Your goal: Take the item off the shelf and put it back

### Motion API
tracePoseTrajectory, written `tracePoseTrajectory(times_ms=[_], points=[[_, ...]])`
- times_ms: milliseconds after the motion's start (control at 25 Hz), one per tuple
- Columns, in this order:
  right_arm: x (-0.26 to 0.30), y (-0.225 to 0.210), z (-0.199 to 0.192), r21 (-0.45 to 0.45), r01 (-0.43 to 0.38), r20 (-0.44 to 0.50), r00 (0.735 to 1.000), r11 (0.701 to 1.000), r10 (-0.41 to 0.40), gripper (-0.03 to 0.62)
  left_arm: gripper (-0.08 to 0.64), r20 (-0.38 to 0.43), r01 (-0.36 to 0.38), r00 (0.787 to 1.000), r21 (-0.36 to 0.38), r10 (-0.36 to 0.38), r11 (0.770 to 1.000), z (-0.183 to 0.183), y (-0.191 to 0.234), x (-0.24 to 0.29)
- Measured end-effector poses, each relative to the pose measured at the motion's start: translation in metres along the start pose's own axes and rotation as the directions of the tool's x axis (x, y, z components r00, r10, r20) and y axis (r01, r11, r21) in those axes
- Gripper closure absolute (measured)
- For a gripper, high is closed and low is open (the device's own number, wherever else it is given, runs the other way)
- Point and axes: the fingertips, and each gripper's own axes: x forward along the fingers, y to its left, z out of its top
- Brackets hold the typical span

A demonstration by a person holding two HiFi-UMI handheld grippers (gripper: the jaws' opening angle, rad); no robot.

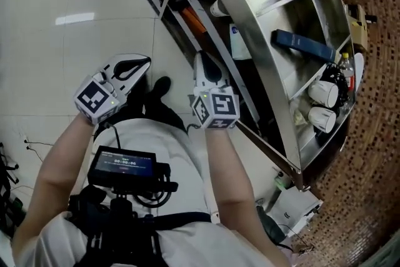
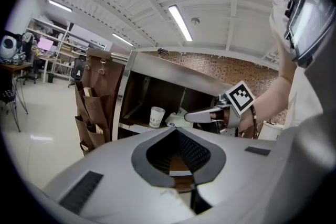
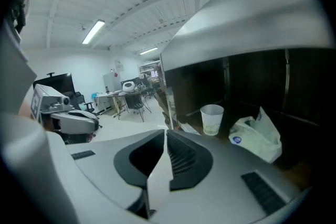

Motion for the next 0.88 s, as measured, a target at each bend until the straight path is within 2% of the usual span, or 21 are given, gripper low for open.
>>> tracePoseTrajectory(times_ms=[120, 360, 560, 680, 880], points=[[0.014, -0.012, -0.005, -0.003, 0.052, -0.025, 0.998, 0.999, -0.052, 0.502, 0.558, -0.011, 0.012, 1.000, -0.022, -0.012, 1.000, -0.013, -0.005, 0.005], [0.047, -0.050, -0.008, 0.045, 0.185, -0.015, 0.983, 0.982, -0.184, 0.319, 0.558, -0.007, 0.015, 1.000, -0.064, -0.016, 0.998, -0.025, -0.008, 0.010], [0.084, -0.087, -0.015, 0.083, 0.269, -0.045, 0.963, 0.960, -0.266, 0.282, 0.558, -0.019, 0.023, 1.000, -0.085, -0.024, 0.996, -0.040, -0.013, 0.009], [0.099, -0.111, -0.025, 0.110, 0.329, -0.084, 0.943, 0.938, -0.321, 0.232, 0.558, -0.041, 0.011, 0.999, -0.118, -0.016, 0.993, -0.052, -0.017, 0.005], [0.124, -0.129, -0.023, 0.081, 0.364, -0.090, 0.930, 0.928, -0.357, 0.215, 0.558, -0.042, -0.033, 0.999, -0.147, 0.027, 0.989, -0.053, -0.007, -0.001]])
